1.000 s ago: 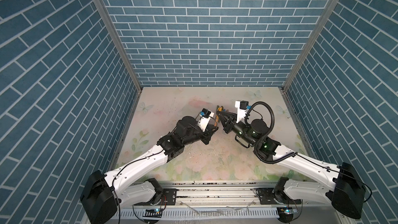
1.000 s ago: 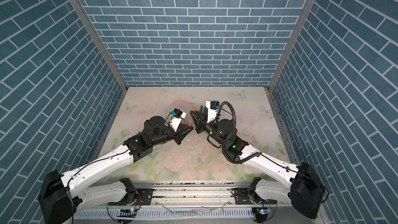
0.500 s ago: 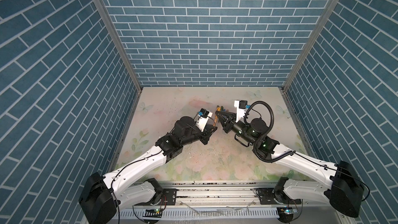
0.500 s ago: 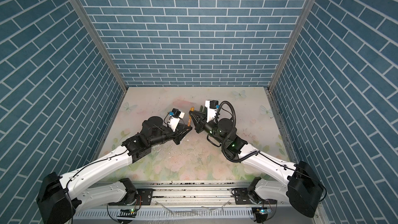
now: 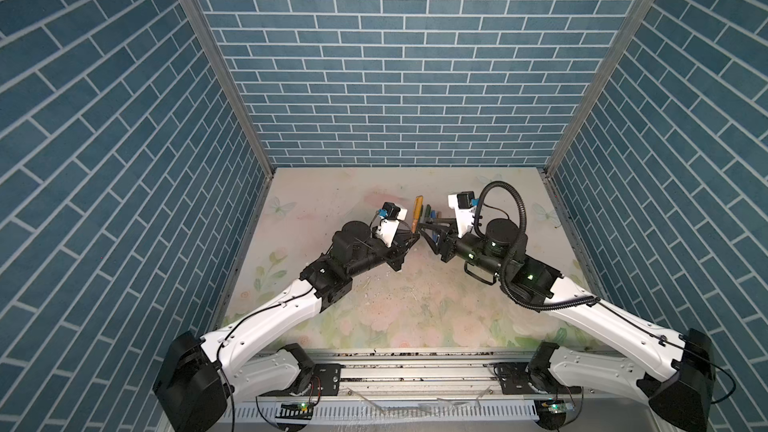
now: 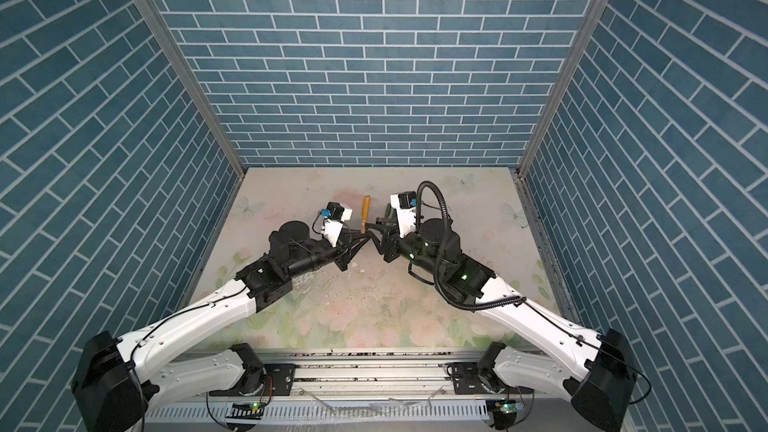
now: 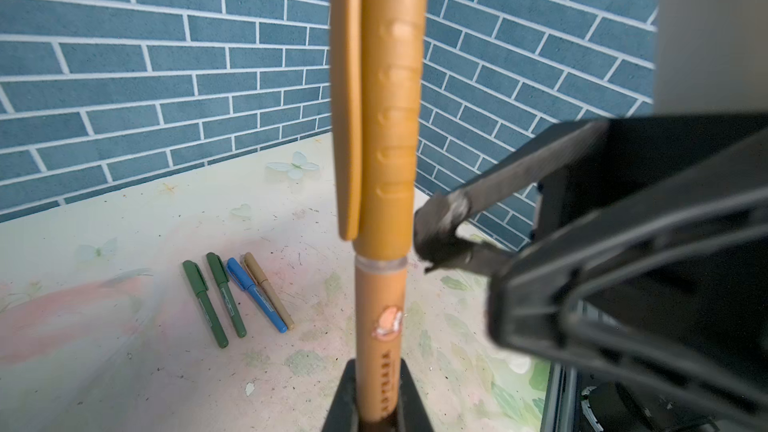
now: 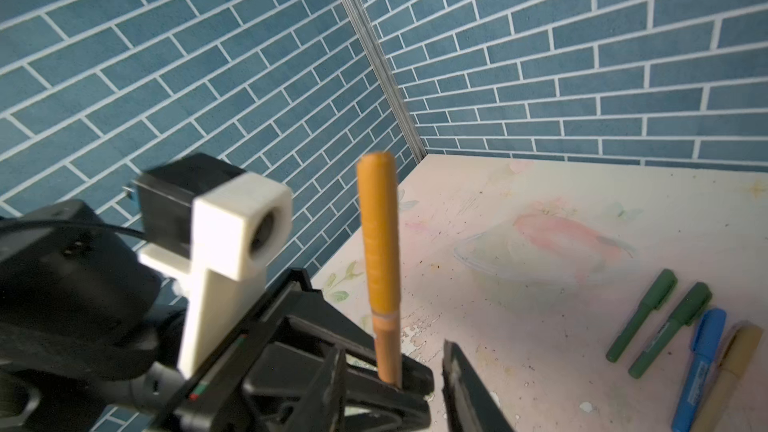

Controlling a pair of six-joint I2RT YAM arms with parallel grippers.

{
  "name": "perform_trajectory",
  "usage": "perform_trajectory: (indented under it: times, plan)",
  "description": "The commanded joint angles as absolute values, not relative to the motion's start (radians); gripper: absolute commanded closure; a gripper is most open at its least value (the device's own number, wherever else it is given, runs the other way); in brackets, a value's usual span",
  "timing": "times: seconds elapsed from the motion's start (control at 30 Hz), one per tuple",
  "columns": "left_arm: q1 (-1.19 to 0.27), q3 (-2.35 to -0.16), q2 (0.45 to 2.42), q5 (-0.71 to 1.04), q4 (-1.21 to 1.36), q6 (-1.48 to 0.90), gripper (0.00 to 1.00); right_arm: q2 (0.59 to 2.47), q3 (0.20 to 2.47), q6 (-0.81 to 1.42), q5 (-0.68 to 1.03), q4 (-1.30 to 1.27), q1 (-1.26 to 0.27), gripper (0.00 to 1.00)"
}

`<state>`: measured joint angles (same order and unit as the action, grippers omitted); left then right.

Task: Insert the pens into the pen caps
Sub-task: 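Lower the tan cap onto the nib with the right gripper while left holds, then press the cap down onto the pen with the right gripper while the left holds it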

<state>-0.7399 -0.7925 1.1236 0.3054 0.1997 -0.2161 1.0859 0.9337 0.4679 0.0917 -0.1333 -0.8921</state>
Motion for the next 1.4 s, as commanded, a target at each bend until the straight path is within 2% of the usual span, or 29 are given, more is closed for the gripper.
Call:
perform_trajectory:
  times: [0.0, 0.13, 0.47, 0.57, 0.77, 0.9, 1.37]
  plan:
    - [-0.736, -0.815, 1.141, 0.332, 0.23, -0.2, 1.0, 1.082, 1.02, 0.374, 0.094, -0.01, -0.867, 0.62]
    - [-0.736, -0.819, 1.153, 0.348, 0.23, -0.2, 1.0, 1.126, 1.114, 0.352, 0.132, 0.045, -0.847, 0.62]
    - [-0.737, -0.822, 1.152, 0.38, 0.233, -0.204, 1.0, 1.206, 1.206, 0.401, 0.081, 0.058, -0.816, 0.62]
    - [-0.736, -0.825, 1.152, 0.387, 0.233, -0.206, 1.0, 1.225, 1.219, 0.406, 0.13, 0.053, -0.813, 0.68]
    - [-0.736, -0.828, 1.147, 0.386, 0.232, -0.206, 1.0, 1.234, 1.204, 0.43, 0.202, 0.033, -0.813, 0.92]
    - [-0.735, -0.825, 1.124, 0.358, 0.238, -0.206, 1.0, 1.229, 1.162, 0.47, 0.242, 0.004, -0.813, 0.96]
    - [-0.727, -0.978, 1.084, 0.248, 0.328, -0.195, 1.0, 1.223, 1.077, 0.496, 0.286, -0.019, -0.813, 0.97]
